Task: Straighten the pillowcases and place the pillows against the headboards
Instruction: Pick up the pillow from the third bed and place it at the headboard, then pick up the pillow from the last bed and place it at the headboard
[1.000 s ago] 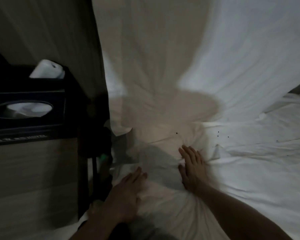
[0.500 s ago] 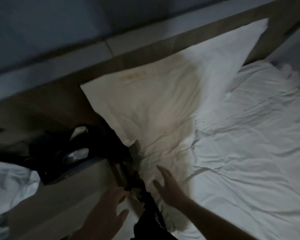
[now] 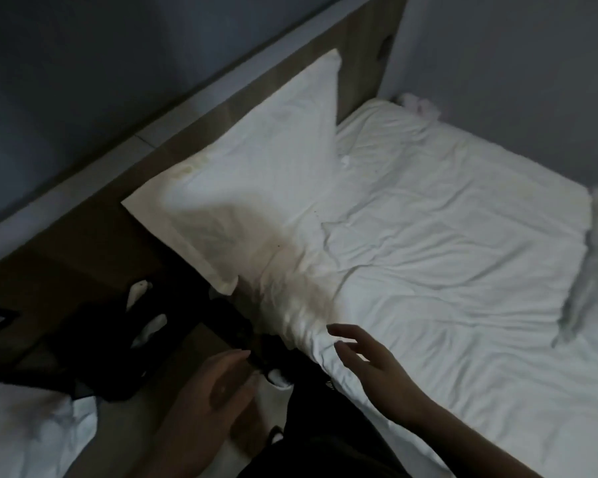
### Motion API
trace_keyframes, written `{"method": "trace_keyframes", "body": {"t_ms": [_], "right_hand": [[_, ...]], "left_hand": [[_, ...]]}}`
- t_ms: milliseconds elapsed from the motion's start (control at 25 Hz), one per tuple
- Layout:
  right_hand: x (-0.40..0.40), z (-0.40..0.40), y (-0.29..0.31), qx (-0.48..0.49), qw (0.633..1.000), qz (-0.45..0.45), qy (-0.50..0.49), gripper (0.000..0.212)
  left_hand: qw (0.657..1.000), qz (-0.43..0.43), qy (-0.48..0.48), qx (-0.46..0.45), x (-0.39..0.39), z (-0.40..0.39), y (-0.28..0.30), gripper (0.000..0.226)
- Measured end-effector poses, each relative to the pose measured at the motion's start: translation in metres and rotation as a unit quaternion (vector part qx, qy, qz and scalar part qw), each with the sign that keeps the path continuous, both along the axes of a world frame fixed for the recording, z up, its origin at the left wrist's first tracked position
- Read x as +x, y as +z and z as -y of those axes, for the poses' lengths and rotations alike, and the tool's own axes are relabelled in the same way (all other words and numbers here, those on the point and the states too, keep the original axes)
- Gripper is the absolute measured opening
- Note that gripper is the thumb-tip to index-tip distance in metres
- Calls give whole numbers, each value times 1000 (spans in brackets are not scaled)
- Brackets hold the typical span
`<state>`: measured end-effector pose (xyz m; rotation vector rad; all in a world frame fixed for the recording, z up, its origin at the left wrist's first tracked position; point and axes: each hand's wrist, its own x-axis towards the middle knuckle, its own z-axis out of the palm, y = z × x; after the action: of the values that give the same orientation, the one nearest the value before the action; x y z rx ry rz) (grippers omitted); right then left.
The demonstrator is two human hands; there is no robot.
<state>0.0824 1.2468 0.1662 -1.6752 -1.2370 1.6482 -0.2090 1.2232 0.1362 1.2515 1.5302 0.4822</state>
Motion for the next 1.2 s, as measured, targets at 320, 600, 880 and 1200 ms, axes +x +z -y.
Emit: {"method": "trace_keyframes", "body": {"t_ms": [320, 600, 880, 1200], "right_hand": [[36, 193, 27, -12, 985, -13, -170, 22], [117, 334, 34, -1, 949, -8, -314, 31], [242, 495, 12, -28, 911, -24, -410, 32], [380, 567, 32, 16, 917, -27, -398, 27]], "left_hand": [[997, 54, -44, -40, 36, 109, 14, 40], [974, 93, -203, 28, 161, 141, 54, 31], [960, 79, -268, 10, 320, 279, 26, 28], [951, 67, -299, 38, 442, 366, 49, 27]]}}
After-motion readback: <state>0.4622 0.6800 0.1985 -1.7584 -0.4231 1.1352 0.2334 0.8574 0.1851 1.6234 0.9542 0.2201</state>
